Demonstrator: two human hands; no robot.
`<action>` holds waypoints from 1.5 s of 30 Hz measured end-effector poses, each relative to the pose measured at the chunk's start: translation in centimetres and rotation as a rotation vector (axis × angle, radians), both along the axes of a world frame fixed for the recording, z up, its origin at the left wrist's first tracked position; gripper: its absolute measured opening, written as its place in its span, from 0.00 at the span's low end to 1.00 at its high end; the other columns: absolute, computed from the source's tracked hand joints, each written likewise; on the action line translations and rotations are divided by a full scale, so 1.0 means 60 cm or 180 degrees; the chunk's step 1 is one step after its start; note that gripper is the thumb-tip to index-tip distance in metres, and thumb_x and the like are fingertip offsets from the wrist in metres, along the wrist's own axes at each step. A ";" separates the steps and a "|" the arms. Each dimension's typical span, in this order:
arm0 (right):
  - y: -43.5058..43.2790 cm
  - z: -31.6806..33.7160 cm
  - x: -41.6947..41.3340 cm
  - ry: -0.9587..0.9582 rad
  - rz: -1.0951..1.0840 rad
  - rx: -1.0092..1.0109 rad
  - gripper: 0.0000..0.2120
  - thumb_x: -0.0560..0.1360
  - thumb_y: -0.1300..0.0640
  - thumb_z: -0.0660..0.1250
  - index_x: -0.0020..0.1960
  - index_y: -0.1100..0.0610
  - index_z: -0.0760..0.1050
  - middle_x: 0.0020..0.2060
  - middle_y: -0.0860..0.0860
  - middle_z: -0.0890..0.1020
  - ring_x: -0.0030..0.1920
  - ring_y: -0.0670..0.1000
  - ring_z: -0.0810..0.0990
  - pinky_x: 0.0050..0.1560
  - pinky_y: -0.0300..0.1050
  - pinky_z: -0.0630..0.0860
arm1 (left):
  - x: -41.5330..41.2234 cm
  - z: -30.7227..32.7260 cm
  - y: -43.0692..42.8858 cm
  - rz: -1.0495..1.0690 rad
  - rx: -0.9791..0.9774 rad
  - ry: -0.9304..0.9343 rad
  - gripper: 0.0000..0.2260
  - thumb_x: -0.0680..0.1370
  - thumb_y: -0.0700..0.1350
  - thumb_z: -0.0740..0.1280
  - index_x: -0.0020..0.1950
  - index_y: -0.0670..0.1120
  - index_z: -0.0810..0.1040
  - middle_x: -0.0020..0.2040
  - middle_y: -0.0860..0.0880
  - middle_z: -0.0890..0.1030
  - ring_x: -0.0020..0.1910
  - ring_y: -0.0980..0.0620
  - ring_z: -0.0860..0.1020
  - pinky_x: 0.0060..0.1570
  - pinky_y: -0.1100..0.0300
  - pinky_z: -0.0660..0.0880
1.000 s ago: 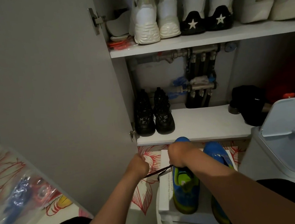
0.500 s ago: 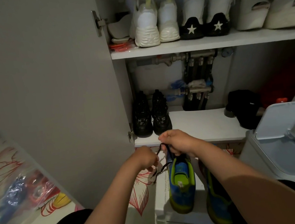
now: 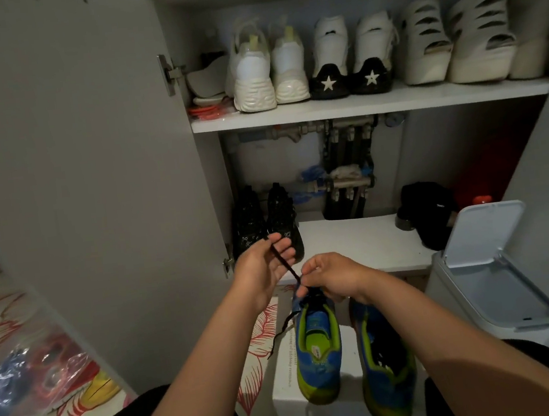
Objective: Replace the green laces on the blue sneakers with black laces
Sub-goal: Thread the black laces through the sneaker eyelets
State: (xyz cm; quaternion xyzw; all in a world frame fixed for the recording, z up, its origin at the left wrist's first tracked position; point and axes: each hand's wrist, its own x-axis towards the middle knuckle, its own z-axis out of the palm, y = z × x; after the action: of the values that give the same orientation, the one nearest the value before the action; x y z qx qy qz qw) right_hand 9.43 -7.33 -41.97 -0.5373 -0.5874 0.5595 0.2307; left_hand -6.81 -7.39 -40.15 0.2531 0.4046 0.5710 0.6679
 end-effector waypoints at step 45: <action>-0.006 -0.047 0.044 -0.2113 0.0011 0.1306 0.05 0.73 0.49 0.74 0.44 0.50 0.85 0.42 0.46 0.85 0.43 0.47 0.80 0.44 0.42 0.77 | 0.029 -0.070 0.021 -0.1818 0.1096 0.4841 0.05 0.77 0.43 0.67 0.47 0.46 0.83 0.46 0.48 0.83 0.46 0.51 0.80 0.44 0.60 0.74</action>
State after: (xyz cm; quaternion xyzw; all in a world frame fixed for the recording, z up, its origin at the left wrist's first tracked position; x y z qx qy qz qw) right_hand 12.09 -7.66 -44.82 -0.6308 -0.7307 0.2265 0.1299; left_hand -5.05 -6.13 -44.37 0.7617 0.5728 0.1065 0.2834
